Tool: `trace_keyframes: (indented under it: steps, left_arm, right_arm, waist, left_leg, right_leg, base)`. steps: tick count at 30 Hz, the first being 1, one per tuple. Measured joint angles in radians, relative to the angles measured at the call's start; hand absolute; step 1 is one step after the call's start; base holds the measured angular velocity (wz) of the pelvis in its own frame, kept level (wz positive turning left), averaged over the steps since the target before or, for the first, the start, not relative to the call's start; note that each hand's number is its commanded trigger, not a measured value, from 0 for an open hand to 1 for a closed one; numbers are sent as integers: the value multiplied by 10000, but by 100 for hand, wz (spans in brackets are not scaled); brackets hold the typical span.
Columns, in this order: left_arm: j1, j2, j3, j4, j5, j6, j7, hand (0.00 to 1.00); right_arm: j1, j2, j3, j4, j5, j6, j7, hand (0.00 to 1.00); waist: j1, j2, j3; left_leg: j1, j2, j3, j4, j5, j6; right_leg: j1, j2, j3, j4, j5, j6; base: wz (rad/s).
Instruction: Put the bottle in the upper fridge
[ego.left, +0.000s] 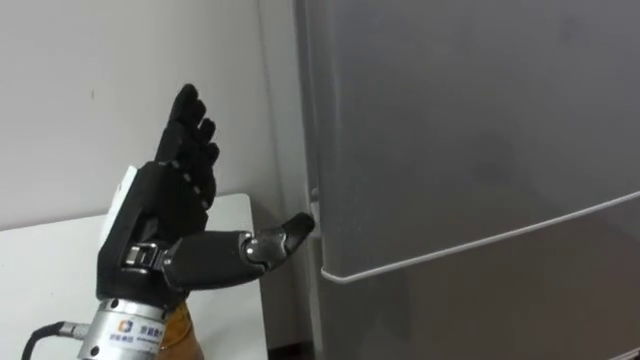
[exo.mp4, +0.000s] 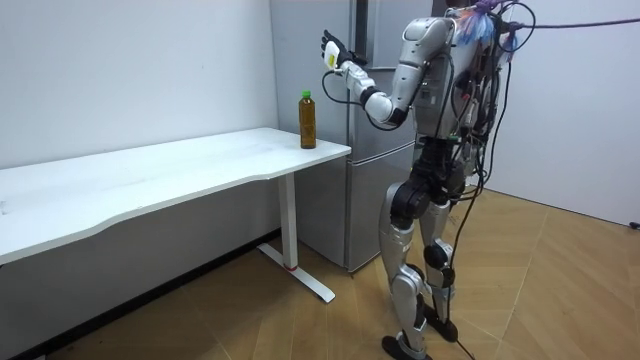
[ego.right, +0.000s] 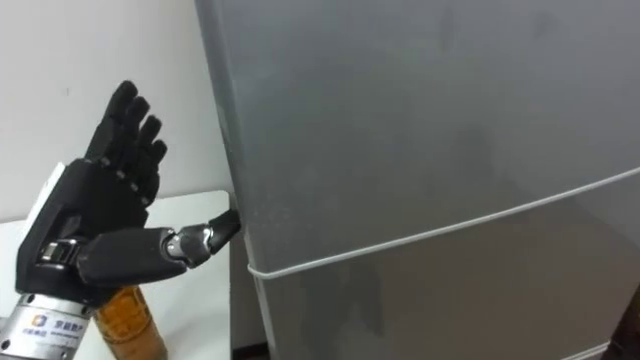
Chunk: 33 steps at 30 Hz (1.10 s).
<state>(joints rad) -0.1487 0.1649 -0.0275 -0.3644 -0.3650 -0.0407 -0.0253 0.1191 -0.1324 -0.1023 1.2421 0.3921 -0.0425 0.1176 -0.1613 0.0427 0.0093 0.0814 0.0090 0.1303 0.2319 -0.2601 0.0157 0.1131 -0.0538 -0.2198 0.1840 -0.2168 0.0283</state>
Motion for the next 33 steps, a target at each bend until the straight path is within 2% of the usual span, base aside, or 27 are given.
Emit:
trace_keyframes:
  steps: [8,14,17,33]
  left_arm:
    - [-113,13,-41,-7,18,136,-233,0]
    - [-113,15,-81,-177,42,285,-269,0]
    - [-113,15,-173,-246,52,288,-288,0]
    - [-109,35,-444,-438,-358,286,-706,0]
  right_arm:
    - [-120,-21,53,22,-20,12,-105,0]
    - [-205,-187,535,20,-32,0,-139,0]
    - [-221,-281,822,19,-1,-39,-143,0]
    - [-302,-326,829,100,-31,-133,-57,0]
  waist:
    - [10,73,-29]
    - [14,125,-38]
    - [25,155,-27]
    - [81,226,-4]
  left_leg:
    - [-52,-2,13,1,0,0]
    - [-112,-2,-17,35,0,0]
    - [-114,-1,-41,45,1,1]
    - [-185,-42,-193,72,20,34]
  right_leg:
    - [-22,1,-20,-9,5,4]
    - [-51,-1,-44,4,12,5]
    - [-42,-2,-43,3,27,8]
    - [-52,-41,-160,-1,69,24]
  base:
    - [0]
    - [1]
    - [0]
    - [1]
